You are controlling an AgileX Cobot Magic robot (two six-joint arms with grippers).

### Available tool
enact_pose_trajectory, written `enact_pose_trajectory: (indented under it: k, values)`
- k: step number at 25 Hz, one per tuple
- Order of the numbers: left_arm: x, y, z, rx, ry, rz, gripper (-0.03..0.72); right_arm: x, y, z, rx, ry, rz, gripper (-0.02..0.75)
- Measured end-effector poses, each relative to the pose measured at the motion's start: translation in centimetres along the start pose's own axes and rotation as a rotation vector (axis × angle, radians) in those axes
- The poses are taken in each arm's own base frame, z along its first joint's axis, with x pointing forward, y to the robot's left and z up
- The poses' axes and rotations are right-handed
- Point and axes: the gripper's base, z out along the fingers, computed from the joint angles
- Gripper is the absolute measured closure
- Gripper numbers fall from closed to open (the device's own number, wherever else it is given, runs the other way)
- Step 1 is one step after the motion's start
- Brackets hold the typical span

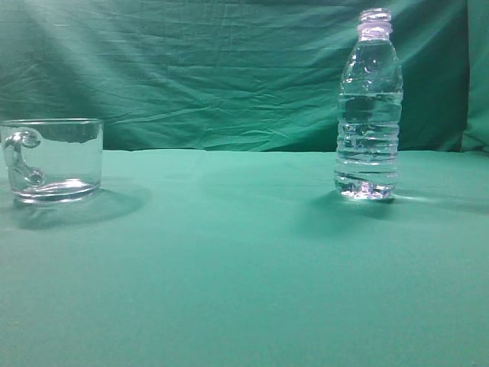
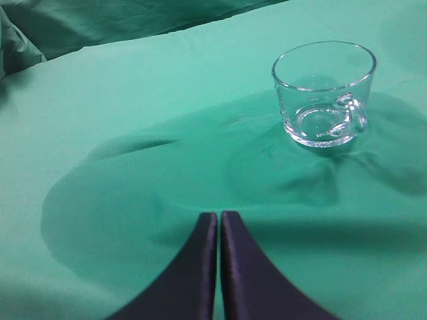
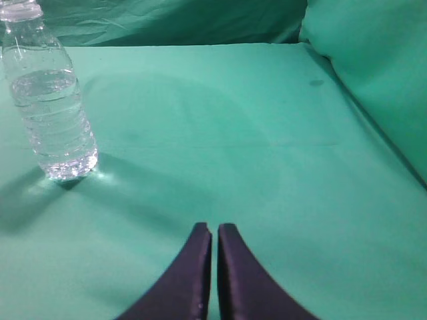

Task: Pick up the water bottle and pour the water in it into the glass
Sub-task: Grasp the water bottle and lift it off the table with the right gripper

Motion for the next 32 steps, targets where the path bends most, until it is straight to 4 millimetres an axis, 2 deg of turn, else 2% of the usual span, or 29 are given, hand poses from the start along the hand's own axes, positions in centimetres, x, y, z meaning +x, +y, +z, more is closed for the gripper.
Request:
enact_pose_trajectory:
  k: [25, 28, 32]
  values:
    - [0.0, 0.0, 0.0, 0.0, 0.0, 0.0, 0.688, 0.0, 0.0, 0.0, -0.001, -0.005, 0.005, 0.738]
    - [0.0, 0.0, 0.0, 0.0, 0.0, 0.0, 0.688, -0.8, 0.2, 0.0, -0.03, -0.093, 0.139, 0.738]
    - [0.0, 0.0, 0.0, 0.0, 0.0, 0.0, 0.688, -3.1, 0.0, -0.5, -0.045, -0.353, 0.253, 0.738]
